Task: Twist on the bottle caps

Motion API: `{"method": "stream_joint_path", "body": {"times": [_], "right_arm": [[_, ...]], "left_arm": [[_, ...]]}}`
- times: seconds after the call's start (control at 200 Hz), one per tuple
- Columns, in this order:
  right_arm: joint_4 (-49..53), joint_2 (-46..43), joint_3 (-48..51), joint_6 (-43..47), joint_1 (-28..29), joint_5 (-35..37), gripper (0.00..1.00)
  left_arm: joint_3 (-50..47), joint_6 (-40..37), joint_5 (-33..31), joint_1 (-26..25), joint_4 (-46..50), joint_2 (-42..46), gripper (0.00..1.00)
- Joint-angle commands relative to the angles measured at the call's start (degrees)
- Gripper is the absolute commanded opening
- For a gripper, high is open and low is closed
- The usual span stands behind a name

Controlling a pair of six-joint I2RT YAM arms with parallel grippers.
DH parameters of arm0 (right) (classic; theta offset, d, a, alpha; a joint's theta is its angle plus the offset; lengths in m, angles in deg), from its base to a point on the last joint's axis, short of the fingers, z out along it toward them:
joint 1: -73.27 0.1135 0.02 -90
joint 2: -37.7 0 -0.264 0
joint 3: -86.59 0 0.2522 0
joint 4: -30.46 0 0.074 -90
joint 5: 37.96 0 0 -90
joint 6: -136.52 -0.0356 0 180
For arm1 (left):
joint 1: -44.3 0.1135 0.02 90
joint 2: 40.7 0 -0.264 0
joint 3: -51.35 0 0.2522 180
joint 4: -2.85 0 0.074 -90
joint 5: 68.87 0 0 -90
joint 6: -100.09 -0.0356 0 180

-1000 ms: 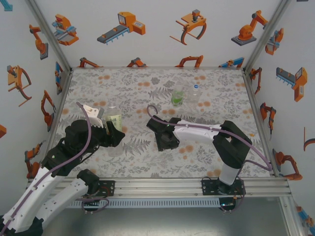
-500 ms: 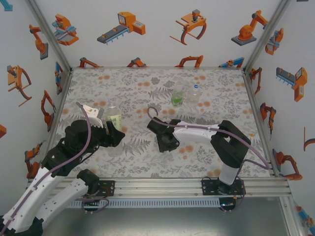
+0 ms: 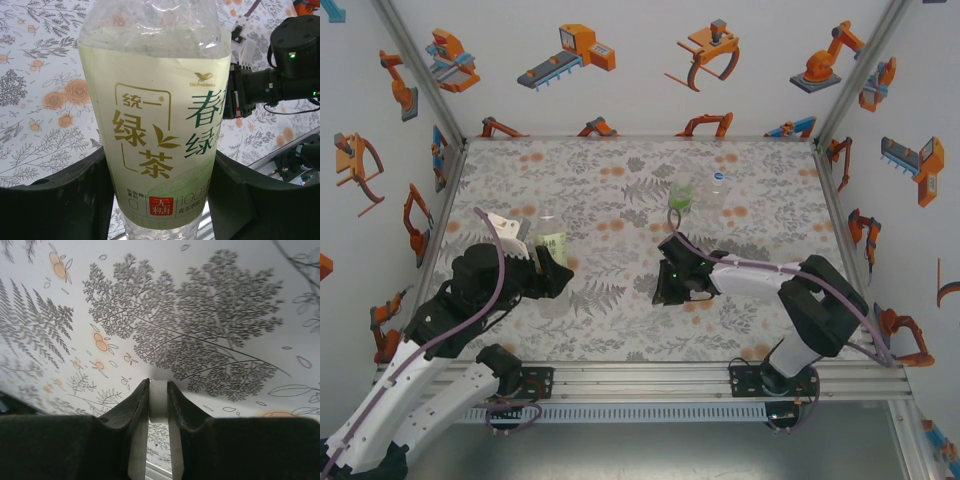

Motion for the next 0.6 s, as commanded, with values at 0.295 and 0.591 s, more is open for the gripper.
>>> {"method": "stream_joint_path", "body": {"times": [0.295,0.591], "right_arm": [[10.85,-7.65,7.72,1.94,-7.36,5.50,0.38],[17.84,-7.81,-2.28,4.37,-7.01,8.21,0.44]], "left_arm": [[0.72,1.08,0.65,0.17,-2.06,-1.04,0.14],[0.28,1.27,0.60,0.25,-2.22,-0.55,0.14]]}}
